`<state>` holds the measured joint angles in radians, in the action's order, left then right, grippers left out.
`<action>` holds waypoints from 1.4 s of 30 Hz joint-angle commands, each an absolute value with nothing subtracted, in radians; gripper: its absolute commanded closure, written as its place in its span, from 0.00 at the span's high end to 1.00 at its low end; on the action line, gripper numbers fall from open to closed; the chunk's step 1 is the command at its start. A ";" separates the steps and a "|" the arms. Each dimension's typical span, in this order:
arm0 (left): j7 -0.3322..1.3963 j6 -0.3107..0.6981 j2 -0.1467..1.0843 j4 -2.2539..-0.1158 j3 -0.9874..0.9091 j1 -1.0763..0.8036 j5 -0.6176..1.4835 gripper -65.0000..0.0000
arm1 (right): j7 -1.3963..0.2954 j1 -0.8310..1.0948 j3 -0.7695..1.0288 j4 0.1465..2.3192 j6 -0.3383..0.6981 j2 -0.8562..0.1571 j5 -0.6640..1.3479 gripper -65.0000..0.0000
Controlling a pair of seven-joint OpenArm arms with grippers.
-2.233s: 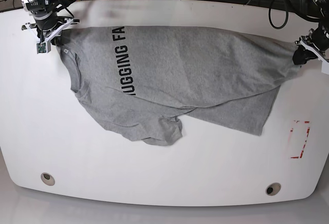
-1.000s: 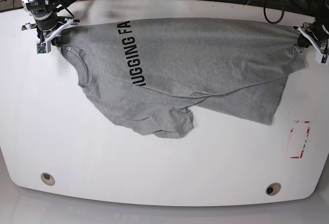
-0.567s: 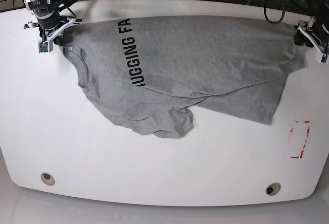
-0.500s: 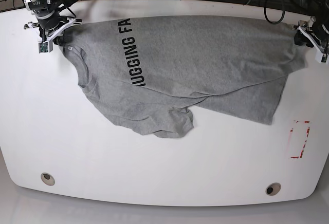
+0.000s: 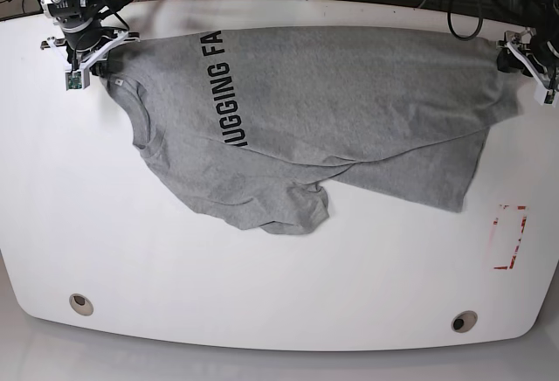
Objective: Fold the T-shirt properly
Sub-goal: 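Open the left gripper and release the shirt edge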
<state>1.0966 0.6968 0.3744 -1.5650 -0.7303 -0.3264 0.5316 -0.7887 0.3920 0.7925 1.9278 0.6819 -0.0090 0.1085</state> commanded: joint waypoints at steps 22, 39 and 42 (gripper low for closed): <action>1.184 0.698 0.400 -1.578 -0.858 -0.275 0.680 0.74 | -0.769 0.394 0.796 1.943 0.682 -0.021 0.113 0.00; 1.158 0.698 0.410 -1.349 -0.863 -0.047 0.466 0.74 | -0.769 0.390 0.796 1.943 0.682 -0.021 0.114 0.00; 1.139 0.698 0.410 -1.311 -0.855 -0.024 0.460 0.74 | -0.769 0.390 0.796 1.943 0.682 -0.021 0.114 0.00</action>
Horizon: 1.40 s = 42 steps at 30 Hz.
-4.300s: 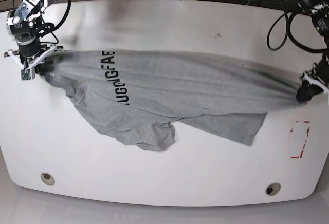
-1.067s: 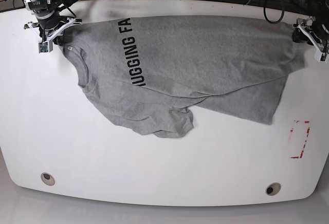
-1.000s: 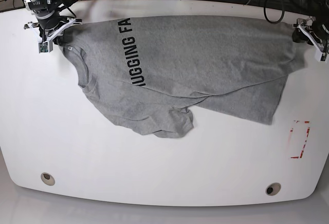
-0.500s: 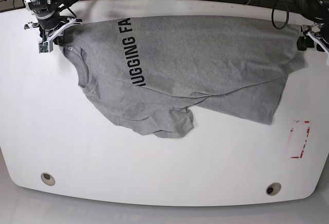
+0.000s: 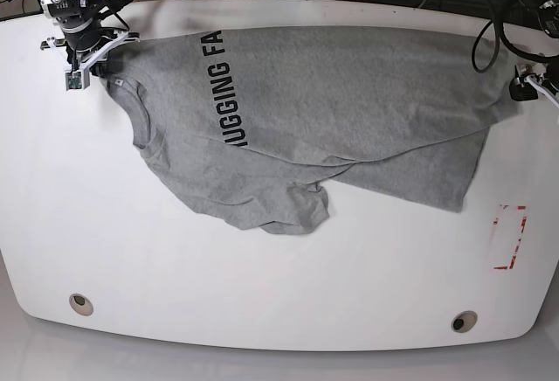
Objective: Fold the T-shirt properly
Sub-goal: 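Open the left gripper and release the shirt edge, then regrasp the shirt edge with the left gripper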
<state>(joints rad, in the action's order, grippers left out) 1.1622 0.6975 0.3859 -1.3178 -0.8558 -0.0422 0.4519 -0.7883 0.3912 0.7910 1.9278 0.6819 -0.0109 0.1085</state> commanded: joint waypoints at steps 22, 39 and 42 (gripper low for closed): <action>1.112 0.698 0.404 -1.148 -0.776 0.091 0.464 0.74 | -0.769 0.389 0.794 1.943 0.682 -0.019 0.116 0.00; 1.170 0.698 0.354 -1.156 -0.756 0.058 0.464 0.58 | -0.769 0.389 0.794 1.943 0.682 -0.019 0.114 0.00; 1.171 0.698 0.355 -1.156 -0.756 0.058 0.464 0.58 | -0.769 0.389 0.794 1.943 0.682 -0.019 0.114 0.00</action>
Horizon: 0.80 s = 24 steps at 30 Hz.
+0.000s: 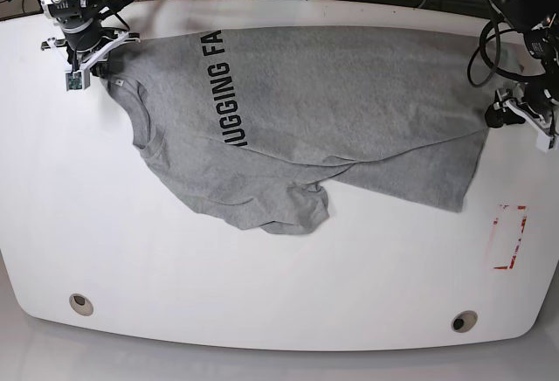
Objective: Fold the T-shirt properly
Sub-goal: 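Regrasp the shirt edge with the left gripper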
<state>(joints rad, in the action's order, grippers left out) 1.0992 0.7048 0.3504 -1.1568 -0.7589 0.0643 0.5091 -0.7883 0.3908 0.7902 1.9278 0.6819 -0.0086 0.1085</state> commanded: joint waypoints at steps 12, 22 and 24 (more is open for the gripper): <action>1.207 0.698 0.381 -1.156 -0.751 0.036 0.464 0.58 | -0.771 0.390 0.794 1.943 0.682 -0.019 0.114 0.00; 1.207 0.698 0.378 -1.156 -0.751 0.005 0.464 0.57 | -0.771 0.390 0.783 1.943 0.679 -0.019 0.114 0.01; 1.207 0.698 0.378 -1.156 -0.751 0.005 0.464 0.50 | -0.771 0.390 0.773 1.943 0.679 -0.019 0.114 0.01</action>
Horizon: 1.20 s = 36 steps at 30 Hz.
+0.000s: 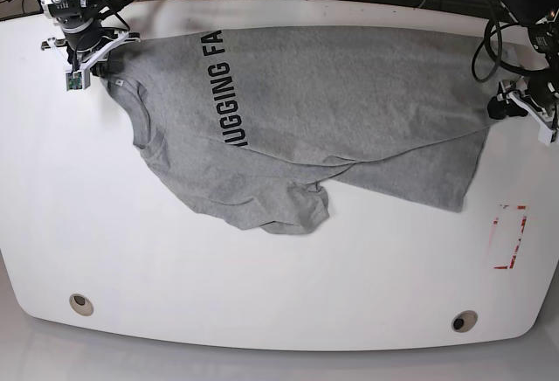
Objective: Fold the T-shirt properly
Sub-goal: 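Regrasp the shirt edge with the left gripper, then open the right gripper and move it to grasp the shirt side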
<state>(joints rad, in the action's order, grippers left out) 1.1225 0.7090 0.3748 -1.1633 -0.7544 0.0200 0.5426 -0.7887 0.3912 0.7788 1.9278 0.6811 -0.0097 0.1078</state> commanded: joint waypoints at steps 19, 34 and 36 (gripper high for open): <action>1.205 0.698 0.378 -1.155 -0.750 0.031 0.460 0.00 | -0.771 0.387 0.771 1.949 0.676 -0.019 0.119 0.64; 1.205 0.698 0.378 -1.155 -0.750 0.030 0.461 0.00 | -0.769 0.262 0.768 1.972 0.679 -0.045 0.182 0.77; 1.205 0.698 0.378 -1.155 -0.750 0.030 0.461 0.00 | -0.769 0.223 0.765 1.948 0.679 -0.047 0.183 0.77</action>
<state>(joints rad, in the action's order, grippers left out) 1.1614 0.7044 0.3748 -1.1584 -0.7544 0.0349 0.5072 -0.7895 0.2558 0.7639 1.9549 0.6807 -0.0311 0.1677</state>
